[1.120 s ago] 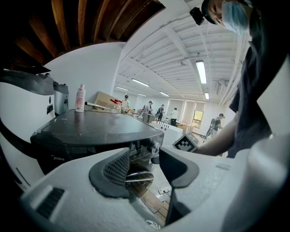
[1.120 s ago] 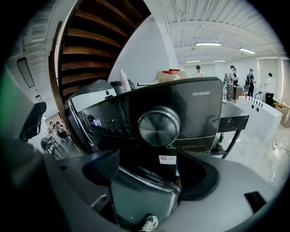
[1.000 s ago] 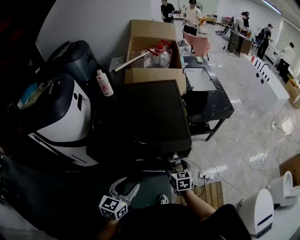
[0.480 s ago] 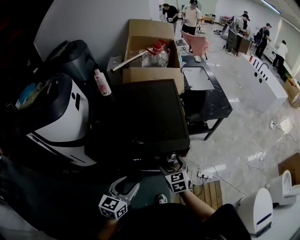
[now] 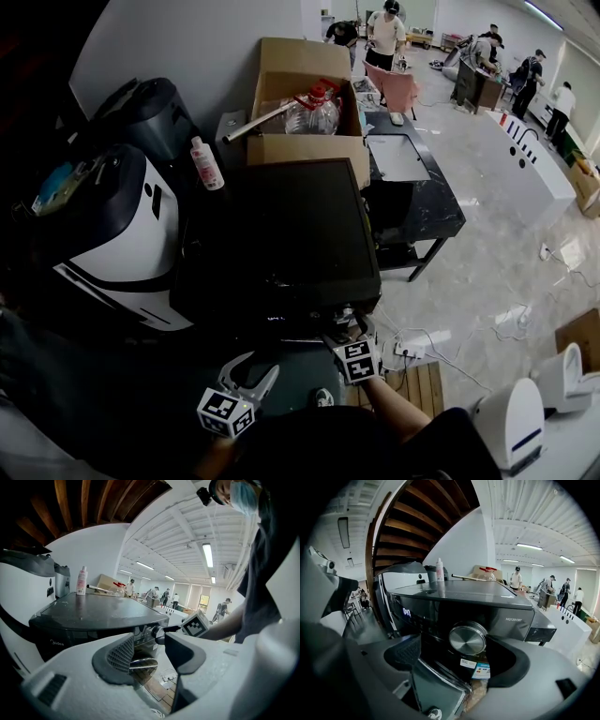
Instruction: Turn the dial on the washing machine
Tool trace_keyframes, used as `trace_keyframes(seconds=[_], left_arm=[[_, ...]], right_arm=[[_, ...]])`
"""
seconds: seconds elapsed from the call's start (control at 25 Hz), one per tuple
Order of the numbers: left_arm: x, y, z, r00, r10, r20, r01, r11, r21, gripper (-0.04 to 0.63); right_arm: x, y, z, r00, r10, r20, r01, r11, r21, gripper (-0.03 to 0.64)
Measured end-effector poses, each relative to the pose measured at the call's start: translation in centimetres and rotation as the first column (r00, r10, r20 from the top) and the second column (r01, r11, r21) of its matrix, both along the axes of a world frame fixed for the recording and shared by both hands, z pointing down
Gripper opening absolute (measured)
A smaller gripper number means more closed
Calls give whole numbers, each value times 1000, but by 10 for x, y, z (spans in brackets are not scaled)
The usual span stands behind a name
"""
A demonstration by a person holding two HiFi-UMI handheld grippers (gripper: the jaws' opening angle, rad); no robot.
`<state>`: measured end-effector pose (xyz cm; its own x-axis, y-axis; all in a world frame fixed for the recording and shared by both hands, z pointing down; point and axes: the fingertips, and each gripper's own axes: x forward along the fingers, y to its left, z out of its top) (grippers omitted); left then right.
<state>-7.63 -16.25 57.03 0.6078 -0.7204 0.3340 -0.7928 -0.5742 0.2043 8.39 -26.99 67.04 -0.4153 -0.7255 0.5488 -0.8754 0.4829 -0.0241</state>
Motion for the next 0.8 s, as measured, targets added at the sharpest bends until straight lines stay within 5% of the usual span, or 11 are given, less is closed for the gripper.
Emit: trace_keyframes(seconds=[0.8], left_arm=[[-2,0,0,1000,-11,-1,11,1000,-2,206]], right_arm=[[3,-3,11,998,40,53,-36,997,-62,414]])
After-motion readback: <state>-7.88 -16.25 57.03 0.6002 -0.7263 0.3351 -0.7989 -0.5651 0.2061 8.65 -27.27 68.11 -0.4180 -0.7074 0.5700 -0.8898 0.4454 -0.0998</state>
